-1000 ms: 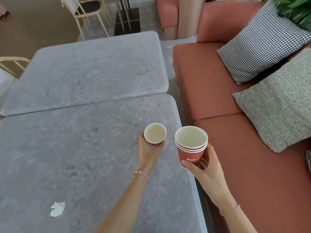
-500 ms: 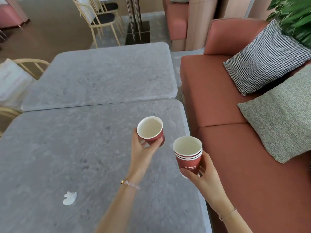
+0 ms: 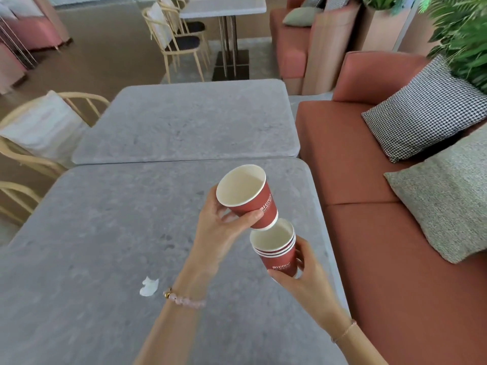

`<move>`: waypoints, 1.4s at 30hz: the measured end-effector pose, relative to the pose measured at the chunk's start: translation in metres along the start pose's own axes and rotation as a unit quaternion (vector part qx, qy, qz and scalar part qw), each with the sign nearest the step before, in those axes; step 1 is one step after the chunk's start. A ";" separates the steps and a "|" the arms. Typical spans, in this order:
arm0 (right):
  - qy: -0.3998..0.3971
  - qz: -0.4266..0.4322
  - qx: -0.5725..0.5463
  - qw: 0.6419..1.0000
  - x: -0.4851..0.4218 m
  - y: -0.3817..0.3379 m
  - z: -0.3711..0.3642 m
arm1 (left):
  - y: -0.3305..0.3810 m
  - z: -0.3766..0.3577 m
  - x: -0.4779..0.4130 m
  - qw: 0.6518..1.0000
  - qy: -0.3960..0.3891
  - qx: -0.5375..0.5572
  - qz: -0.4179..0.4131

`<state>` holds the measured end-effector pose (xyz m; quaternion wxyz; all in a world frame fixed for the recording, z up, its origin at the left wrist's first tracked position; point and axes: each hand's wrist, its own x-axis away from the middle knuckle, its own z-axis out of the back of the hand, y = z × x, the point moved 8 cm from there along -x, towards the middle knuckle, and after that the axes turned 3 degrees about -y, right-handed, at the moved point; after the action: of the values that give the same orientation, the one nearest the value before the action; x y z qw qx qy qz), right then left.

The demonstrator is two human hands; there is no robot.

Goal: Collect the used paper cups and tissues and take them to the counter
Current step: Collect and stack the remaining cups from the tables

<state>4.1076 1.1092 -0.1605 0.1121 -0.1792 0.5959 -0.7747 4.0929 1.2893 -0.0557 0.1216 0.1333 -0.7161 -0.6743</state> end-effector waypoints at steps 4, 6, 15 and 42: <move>0.009 0.031 0.004 0.999 0.005 -0.022 -0.036 | 0.007 0.030 0.012 1.000 -0.018 -0.001 0.003; 0.012 0.039 0.005 0.999 0.010 -0.033 -0.056 | 0.008 0.049 0.019 0.999 -0.027 -0.016 0.007; 0.039 0.066 -0.009 0.997 0.036 -0.067 -0.143 | -0.010 0.126 0.051 0.993 -0.084 -0.076 0.043; 0.079 0.056 -0.002 0.995 0.050 -0.074 -0.196 | 0.007 0.221 0.076 0.898 -0.044 -0.403 -0.171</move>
<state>3.9845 1.2822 -0.1257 0.1077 -0.0837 0.6134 -0.7779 3.9431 1.4687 -0.0628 0.0164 0.1636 -0.3536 -0.9208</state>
